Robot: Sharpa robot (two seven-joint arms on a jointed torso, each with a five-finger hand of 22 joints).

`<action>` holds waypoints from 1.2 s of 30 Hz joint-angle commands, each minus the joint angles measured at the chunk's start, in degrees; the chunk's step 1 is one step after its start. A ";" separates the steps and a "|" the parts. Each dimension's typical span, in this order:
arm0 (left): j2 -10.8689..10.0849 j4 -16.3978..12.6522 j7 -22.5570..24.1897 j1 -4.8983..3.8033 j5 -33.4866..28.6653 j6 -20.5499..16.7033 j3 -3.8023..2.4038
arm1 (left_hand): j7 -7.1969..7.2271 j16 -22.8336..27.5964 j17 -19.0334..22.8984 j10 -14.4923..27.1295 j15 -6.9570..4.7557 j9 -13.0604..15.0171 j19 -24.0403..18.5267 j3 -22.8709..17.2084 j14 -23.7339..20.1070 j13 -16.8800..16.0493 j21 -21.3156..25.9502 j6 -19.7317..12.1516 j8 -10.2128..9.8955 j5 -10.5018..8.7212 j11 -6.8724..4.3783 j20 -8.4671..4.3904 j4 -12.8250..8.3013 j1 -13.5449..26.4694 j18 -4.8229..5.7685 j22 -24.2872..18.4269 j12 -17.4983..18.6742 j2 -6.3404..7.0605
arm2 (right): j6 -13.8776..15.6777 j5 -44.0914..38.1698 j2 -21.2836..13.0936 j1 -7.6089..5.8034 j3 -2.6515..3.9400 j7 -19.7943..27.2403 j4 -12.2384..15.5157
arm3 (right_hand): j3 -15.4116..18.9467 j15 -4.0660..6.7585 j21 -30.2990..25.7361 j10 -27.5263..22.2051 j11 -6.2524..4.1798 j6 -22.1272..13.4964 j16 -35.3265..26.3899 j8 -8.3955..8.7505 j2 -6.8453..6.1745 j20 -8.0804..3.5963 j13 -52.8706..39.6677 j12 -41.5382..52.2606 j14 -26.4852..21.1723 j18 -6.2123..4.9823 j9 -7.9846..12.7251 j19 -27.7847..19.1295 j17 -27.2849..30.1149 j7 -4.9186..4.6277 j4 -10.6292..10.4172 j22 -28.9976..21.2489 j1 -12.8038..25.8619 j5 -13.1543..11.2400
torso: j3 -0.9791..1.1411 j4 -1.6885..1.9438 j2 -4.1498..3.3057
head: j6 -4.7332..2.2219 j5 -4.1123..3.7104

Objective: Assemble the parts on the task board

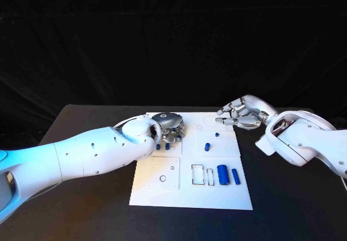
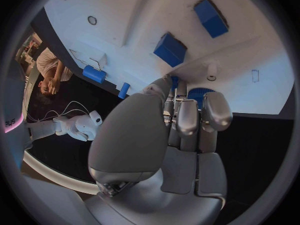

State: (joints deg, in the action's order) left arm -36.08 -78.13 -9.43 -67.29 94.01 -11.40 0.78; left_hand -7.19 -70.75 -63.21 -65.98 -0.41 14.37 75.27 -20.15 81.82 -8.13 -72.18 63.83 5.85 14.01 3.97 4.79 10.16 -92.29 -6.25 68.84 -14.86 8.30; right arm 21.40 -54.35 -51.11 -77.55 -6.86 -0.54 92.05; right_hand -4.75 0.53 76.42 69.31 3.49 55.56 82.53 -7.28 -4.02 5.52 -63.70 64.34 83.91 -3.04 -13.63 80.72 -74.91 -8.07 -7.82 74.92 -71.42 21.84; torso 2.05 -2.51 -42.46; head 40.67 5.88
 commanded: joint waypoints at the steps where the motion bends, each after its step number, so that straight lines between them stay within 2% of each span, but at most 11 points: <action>1: 0.17 -0.07 0.26 0.07 -0.32 1.42 0.04 | -0.07 -0.39 0.02 -1.12 -0.14 -0.34 -0.03 -2.70 0.29 0.19 -0.69 0.62 -0.57 3.30 -0.19 -0.03 -0.53 0.08 0.90 0.65 1.27 0.86 | -0.45 -0.21 0.00 0.04 0.00 0.48 0.10 | 0.40 0.27 -0.14 -0.14 -0.14 -0.17 -0.26 -0.37 0.52 -0.03 -0.06 0.01 2.86 -0.57 -0.06 -0.06 -1.78 -0.06 -0.01 4.91 -0.25 0.34 | -0.01 0.01 -0.01 | -0.03 -0.07; 2: 0.17 -0.06 0.25 0.07 -0.32 1.40 0.04 | -0.09 -0.49 0.11 -1.60 -0.06 -0.50 -0.19 -3.94 0.27 0.25 -0.97 0.85 -0.87 3.27 -0.11 0.06 -0.78 0.64 0.91 0.94 2.03 1.47 | -0.44 -0.21 0.00 0.04 0.00 0.48 0.09 | 0.40 0.27 -0.14 -0.14 -0.14 -0.17 -0.26 -0.37 0.52 -0.03 -0.06 0.01 2.86 -0.57 -0.06 -0.06 -1.78 -0.06 -0.01 4.91 -0.25 0.34 | -0.01 0.00 0.00 | -0.04 -0.07; 4: 0.17 -0.05 0.24 0.07 -0.19 1.31 0.04 | -0.24 -0.54 0.23 -1.77 -0.06 -0.67 -0.31 -4.97 0.23 0.29 -1.19 0.82 -1.22 3.33 -0.05 0.09 -1.12 0.95 0.89 1.17 2.72 1.73 | -0.42 -0.21 0.01 0.04 0.00 0.49 0.08 | 0.40 0.27 -0.14 -0.14 -0.14 -0.17 -0.26 -0.37 0.52 -0.03 -0.06 0.01 2.86 -0.57 -0.06 -0.06 -1.78 -0.06 -0.01 4.91 -0.25 0.34 | 0.00 0.00 0.00 | -0.07 -0.06; 14: 0.01 -0.38 1.00 0.08 -0.74 -0.75 -0.13 | -0.63 -0.62 0.59 -2.08 0.15 -1.13 -0.54 -6.94 0.09 0.26 -1.64 0.43 -2.01 3.31 0.17 0.24 -2.06 1.81 0.89 1.66 4.15 2.40 | -0.35 -0.23 0.07 0.05 0.00 0.57 0.03 | 0.47 0.29 -0.26 0.05 -0.16 -0.10 -0.32 -0.44 0.54 -0.05 -0.16 0.14 2.86 -0.60 -0.09 -0.11 -1.72 -0.04 -0.07 4.84 -0.26 0.40 | -0.03 0.04 0.00 | -0.34 -0.06; 20: -0.49 -1.23 1.42 0.07 -1.49 -1.60 -0.76 | -0.76 -0.68 0.63 -2.10 0.20 -1.23 -0.56 -7.36 0.06 0.24 -1.78 0.34 -2.09 3.29 0.26 0.28 -2.30 2.02 0.90 1.80 4.48 2.60 | -0.29 -0.24 0.12 0.09 0.00 0.62 -0.01 | 0.47 0.29 -0.26 0.05 -0.16 -0.10 -0.32 -0.44 0.54 -0.05 -0.16 0.14 2.86 -0.60 -0.09 -0.11 -1.72 -0.04 -0.07 4.84 -0.26 0.40 | 0.02 0.05 0.00 | -0.50 -0.02; 30: -2.36 -3.56 1.28 -0.09 -2.39 -1.54 -2.22 | -0.80 -0.79 0.60 -2.34 0.23 -1.27 -0.29 -7.62 0.11 0.16 -2.18 0.52 -2.03 3.25 0.27 0.33 -2.45 2.32 1.01 2.27 4.64 2.74 | -0.21 -0.24 0.13 0.10 0.00 0.64 -0.04 | 0.47 0.29 -0.26 0.05 -0.16 -0.10 -0.32 -0.44 0.54 -0.05 -0.16 0.14 2.86 -0.60 -0.09 -0.11 -1.72 -0.04 -0.07 4.84 -0.26 0.40 | 0.01 0.10 0.03 | -0.71 0.03; 36: -3.97 -4.66 0.78 -0.54 -3.06 -0.65 -2.56 | -0.78 -0.83 0.65 -2.50 0.24 -1.29 -0.18 -7.72 0.14 0.11 -2.35 0.63 -2.00 3.22 0.26 0.36 -2.50 2.59 1.05 2.46 4.74 2.84 | -0.22 -0.24 0.10 0.11 0.00 0.60 -0.05 | 0.47 0.29 -0.26 0.05 -0.16 -0.10 -0.32 -0.44 0.54 -0.05 -0.16 0.14 2.86 -0.60 -0.09 -0.11 -1.72 -0.04 -0.07 4.84 -0.26 0.40 | 0.05 0.03 0.07 | -0.81 0.17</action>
State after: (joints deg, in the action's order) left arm -39.79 -82.45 -8.68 -67.65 91.98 -12.48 -1.71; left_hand -7.69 -71.29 -62.63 -67.98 -0.41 13.17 75.04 -27.61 81.82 -8.01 -74.26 64.30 3.94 17.18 4.18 5.02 7.67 -90.07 -6.27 71.24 -10.30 10.97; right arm 21.43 -54.35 -51.02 -77.48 -6.87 -0.44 91.97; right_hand -4.59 0.52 76.42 69.31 3.49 55.56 82.53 -7.52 -3.79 5.52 -63.79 64.34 83.92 -3.04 -13.66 80.72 -74.90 -8.07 -7.99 74.91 -71.64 22.07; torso 2.06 -2.44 -42.42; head 39.90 5.98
